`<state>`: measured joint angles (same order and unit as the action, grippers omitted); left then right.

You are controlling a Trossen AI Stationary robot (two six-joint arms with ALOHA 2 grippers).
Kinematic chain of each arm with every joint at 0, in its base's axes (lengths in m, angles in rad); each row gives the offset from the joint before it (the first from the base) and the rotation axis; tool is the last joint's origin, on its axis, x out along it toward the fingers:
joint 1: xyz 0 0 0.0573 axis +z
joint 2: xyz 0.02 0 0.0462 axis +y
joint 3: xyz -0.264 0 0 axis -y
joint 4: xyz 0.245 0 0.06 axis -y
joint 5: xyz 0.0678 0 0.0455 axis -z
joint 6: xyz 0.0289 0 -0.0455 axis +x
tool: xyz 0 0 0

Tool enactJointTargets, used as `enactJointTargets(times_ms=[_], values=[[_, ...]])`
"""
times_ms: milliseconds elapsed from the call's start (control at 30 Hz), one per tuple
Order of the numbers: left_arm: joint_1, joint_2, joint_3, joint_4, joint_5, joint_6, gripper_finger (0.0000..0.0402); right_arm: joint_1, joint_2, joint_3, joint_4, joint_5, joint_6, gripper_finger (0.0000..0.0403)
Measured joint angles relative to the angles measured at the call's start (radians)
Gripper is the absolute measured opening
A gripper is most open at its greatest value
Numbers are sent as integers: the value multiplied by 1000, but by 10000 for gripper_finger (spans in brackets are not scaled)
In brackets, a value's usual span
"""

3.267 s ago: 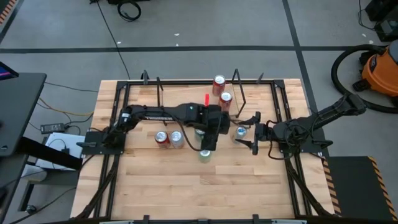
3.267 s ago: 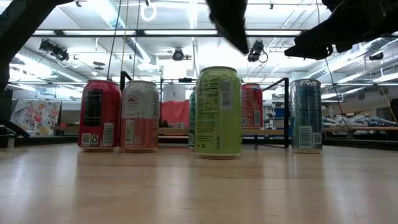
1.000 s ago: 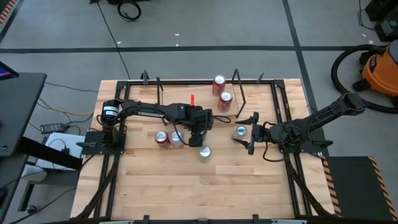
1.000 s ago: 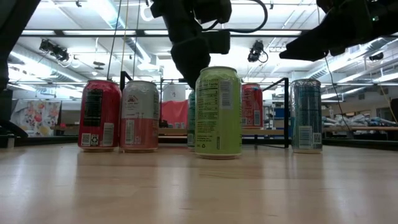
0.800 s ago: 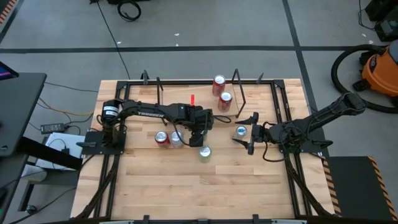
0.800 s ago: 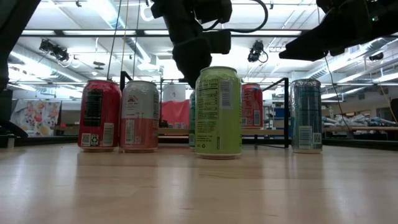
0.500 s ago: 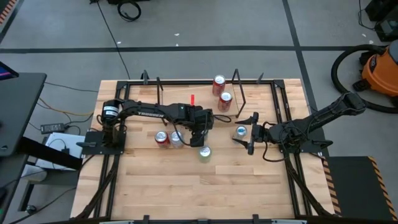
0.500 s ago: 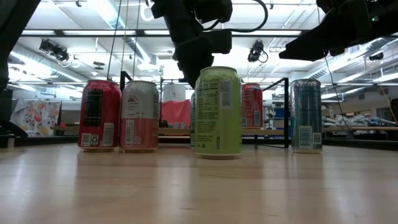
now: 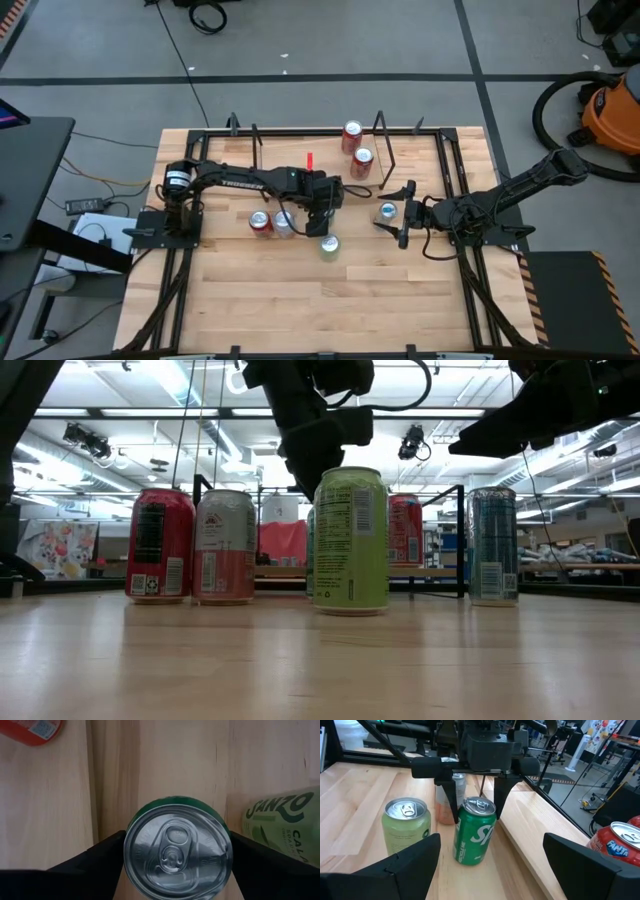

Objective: Place canned beverage on shelf
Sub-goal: Put the green soda can on the shelf

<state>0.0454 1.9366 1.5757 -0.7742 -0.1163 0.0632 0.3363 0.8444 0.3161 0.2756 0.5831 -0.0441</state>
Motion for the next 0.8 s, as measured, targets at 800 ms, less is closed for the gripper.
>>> enactJointTargets(times_ms=[800], values=[[-3, 1, 80, -117, -3, 37, 316, 0, 0, 0, 0, 0, -1, 364]])
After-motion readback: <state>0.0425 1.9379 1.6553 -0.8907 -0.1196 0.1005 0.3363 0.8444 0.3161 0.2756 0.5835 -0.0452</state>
